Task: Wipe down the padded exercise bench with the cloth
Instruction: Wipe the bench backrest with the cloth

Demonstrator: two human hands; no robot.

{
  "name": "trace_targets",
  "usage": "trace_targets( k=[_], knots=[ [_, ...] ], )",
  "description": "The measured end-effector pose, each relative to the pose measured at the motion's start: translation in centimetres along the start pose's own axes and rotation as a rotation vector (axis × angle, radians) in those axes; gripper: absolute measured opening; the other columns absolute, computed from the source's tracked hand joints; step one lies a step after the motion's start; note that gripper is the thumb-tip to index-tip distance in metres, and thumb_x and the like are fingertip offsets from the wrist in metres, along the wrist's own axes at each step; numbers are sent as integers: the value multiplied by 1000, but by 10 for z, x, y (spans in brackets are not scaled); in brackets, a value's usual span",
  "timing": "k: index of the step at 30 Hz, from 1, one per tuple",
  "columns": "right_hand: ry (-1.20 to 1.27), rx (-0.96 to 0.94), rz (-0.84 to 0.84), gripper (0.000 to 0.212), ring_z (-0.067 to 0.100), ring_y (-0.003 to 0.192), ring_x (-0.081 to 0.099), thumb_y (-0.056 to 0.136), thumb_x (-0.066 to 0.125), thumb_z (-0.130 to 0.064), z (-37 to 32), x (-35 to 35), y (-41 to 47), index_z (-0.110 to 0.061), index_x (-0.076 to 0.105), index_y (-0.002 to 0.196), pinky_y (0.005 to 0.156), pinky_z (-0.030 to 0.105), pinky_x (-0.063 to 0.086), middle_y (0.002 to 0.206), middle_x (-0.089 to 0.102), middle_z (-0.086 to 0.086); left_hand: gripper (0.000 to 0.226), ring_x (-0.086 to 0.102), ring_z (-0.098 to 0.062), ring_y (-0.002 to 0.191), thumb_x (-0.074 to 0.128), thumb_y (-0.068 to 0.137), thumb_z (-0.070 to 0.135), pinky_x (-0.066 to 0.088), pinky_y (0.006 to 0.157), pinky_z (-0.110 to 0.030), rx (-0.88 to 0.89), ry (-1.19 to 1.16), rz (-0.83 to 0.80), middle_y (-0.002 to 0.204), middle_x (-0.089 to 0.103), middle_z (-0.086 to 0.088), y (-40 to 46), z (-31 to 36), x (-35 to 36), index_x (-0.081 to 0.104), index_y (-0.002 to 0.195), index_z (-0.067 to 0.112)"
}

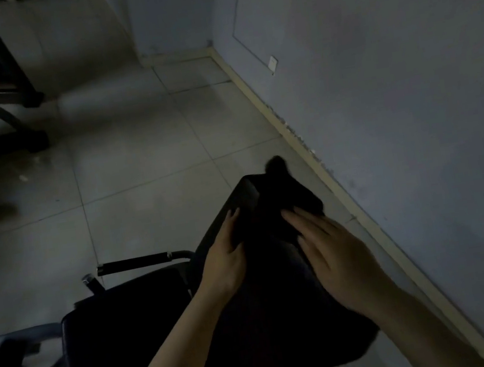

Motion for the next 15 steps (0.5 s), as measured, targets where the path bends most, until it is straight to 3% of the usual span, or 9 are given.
trace_targets(
  k=[2,4,6,8,10,13,15],
  knots=[
    [-97,-59,76,41,6,105,55,93,35,-27,6,-18,-40,-28,53,130,86,16,43,126,60,-7,57,25,-11,141,45,92,24,25,116,-46,21,22,-25,155,22,14,-2,3,-1,26,134,59],
    [-24,-84,79,37,2,96,56,89,41,-24,18,-27,-44,-29,58,121,82,12,45,111,65,-8,64,24,-9,141,42,87,23,20,117,-50,29,44,-44,155,20,18,-3,5,-3,22,120,74],
    [47,-67,36,38,2,99,53,88,42,-28,27,-18,-22,-36,53,122,85,24,46,109,59,-10,70,23,-9,141,42,90,9,20,117,-47,22,59,-56,155,19,18,-2,6,-7,24,122,69],
    [108,8,16,37,4,118,41,90,39,-40,34,1,12,-52,45,125,100,38,37,124,43,-14,70,25,-11,141,40,92,0,27,116,-35,9,81,-78,155,20,17,0,3,-10,28,131,56],
    [225,89,-82,35,0,136,22,94,31,-56,35,20,44,-62,27,128,115,36,21,144,23,-20,70,26,-10,140,38,91,-4,31,112,-23,16,123,-105,155,19,17,0,5,-11,29,139,46],
    [276,168,-264,47,-4,141,7,92,23,-57,35,32,68,-57,11,138,116,27,12,156,7,-19,67,26,-9,139,37,92,-4,22,113,-24,31,132,-125,155,19,15,1,7,-11,28,142,39],
    [256,191,-220,46,-2,141,12,98,25,-48,28,23,65,-49,16,142,116,26,15,156,9,-17,67,26,-9,139,37,92,-4,19,116,-29,14,152,-124,155,19,15,3,4,-11,27,142,41]
  ],
)
Point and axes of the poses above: each hand's wrist, its own y-axis towards the middle knuckle, its own x-axis out of the palm, z = x × y, the point moved 7 cm from there along y, towards the middle knuckle
